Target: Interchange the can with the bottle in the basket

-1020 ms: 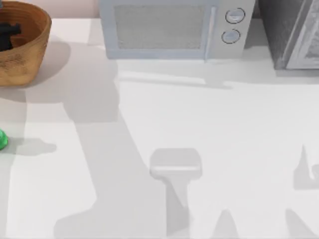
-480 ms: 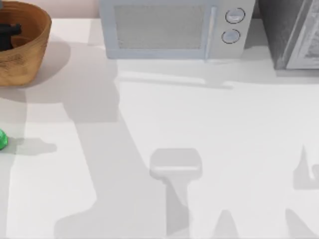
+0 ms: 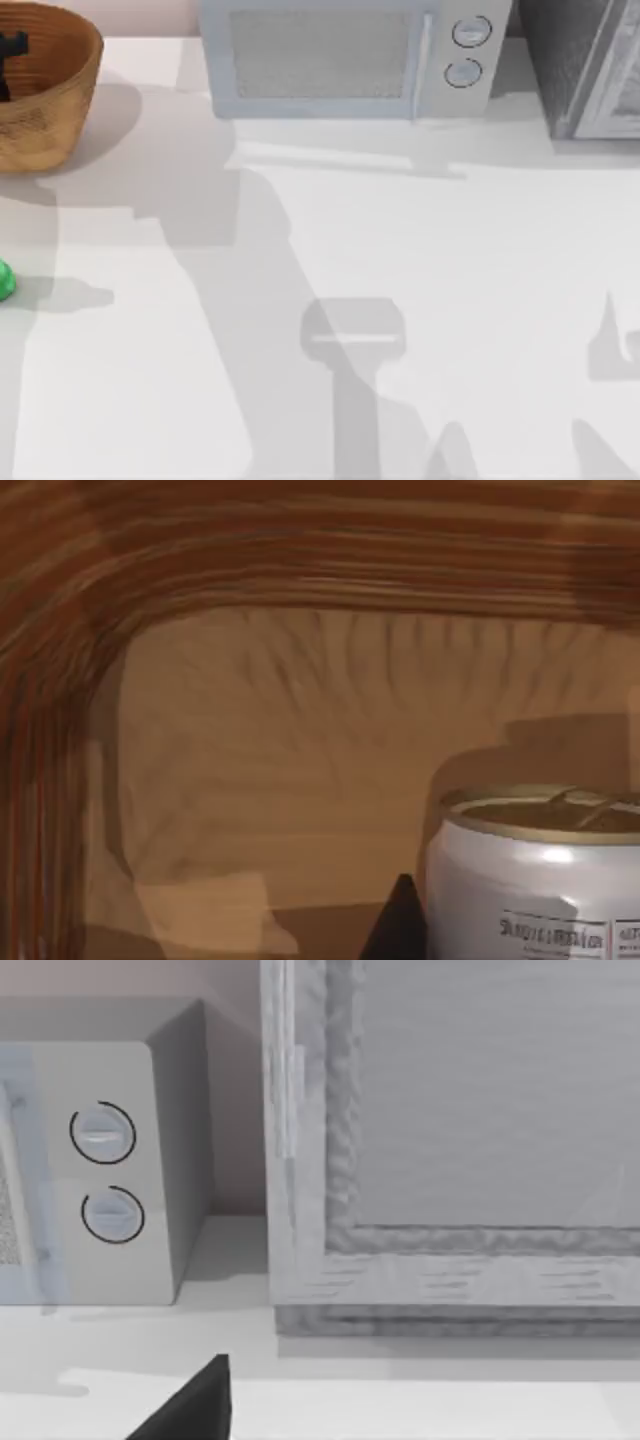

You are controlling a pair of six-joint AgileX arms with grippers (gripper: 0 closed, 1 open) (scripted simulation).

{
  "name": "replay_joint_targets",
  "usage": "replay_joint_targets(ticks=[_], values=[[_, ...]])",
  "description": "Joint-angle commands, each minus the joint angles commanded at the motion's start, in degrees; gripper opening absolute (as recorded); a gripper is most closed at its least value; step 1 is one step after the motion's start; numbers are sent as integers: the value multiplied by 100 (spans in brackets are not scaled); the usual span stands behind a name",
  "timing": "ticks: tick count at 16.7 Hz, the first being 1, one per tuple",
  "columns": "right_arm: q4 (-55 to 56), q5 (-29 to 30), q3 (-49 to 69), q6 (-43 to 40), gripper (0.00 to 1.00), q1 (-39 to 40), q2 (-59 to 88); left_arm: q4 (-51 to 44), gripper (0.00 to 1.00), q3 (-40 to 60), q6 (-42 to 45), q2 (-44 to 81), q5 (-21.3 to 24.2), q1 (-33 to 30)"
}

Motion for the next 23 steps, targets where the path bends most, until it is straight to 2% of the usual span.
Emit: replay_joint_targets(ticks=[5,12,18,23], values=[[0,0,0,0,100,0,0,964,0,-2262,-142,-2535,-502,-223],[0,0,0,0,100,0,0,2917,0,-6386,-316,-7317,-1040,-682],[0,0,0,0,100,0,0,4573,0,-9822,-464,-11076,-1212,-1005],[0,0,0,0,100,0,0,5510,0,-11853,-612,-13134,-1267,-1120]])
